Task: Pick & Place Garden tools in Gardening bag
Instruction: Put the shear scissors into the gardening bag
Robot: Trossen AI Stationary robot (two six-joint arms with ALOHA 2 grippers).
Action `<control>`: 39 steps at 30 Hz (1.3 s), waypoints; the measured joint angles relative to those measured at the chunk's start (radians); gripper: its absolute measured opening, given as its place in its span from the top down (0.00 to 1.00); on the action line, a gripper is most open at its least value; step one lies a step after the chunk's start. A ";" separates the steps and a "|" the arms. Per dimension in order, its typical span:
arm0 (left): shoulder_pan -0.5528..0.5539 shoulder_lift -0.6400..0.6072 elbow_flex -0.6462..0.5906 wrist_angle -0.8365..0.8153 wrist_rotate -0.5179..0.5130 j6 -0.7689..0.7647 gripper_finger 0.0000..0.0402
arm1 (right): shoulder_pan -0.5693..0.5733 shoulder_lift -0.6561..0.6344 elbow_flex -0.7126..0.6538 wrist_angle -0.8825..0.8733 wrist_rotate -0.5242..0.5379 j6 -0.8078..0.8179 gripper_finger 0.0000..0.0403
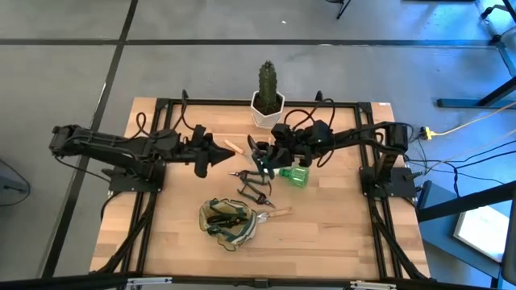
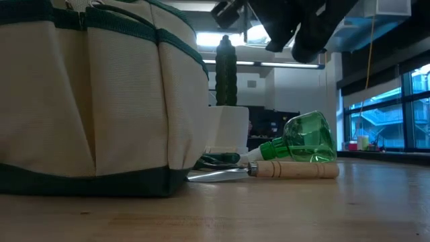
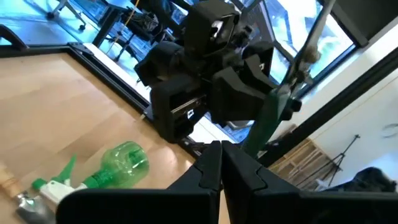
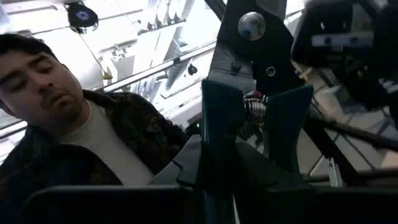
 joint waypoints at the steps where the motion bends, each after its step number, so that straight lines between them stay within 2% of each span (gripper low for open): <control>1: 0.007 0.000 0.000 -0.003 0.000 0.000 0.99 | -0.004 0.000 0.000 0.001 -0.005 0.004 0.87; 11: 0.047 0.000 0.000 -0.017 0.045 -0.010 0.99 | 0.025 -0.002 0.000 0.003 0.036 0.058 0.87; 15: 0.036 -0.011 0.000 -0.048 0.010 -0.024 0.99 | 0.066 -0.002 0.013 -0.052 0.073 0.058 0.87; 20: -0.022 -0.058 0.000 -0.119 -0.126 -0.043 1.00 | 0.118 -0.002 0.117 -0.291 0.072 -0.015 0.87; 23: -0.076 -0.115 0.000 -0.250 -0.274 -0.121 0.99 | 0.153 -0.003 0.219 -0.542 0.056 -0.123 0.87; 26: -0.147 -0.175 0.000 -0.401 -0.428 -0.225 1.00 | 0.183 -0.003 0.322 -0.841 0.061 -0.310 0.87; 28: -0.200 -0.215 0.000 -0.475 -0.508 -0.276 1.00 | 0.199 -0.003 0.391 -1.025 0.104 -0.457 0.87; 31: -0.277 -0.266 0.000 -0.521 -0.577 -0.299 0.99 | 0.220 -0.003 0.466 -1.233 0.226 -0.646 0.87; 33: -0.325 -0.296 0.000 -0.529 -0.615 -0.303 0.99 | 0.229 0.002 0.483 -1.234 0.293 -0.687 0.87; 39: -0.456 -0.372 0.000 -0.517 -0.710 -0.273 0.99 | 0.260 0.028 0.488 -1.082 0.459 -0.674 0.87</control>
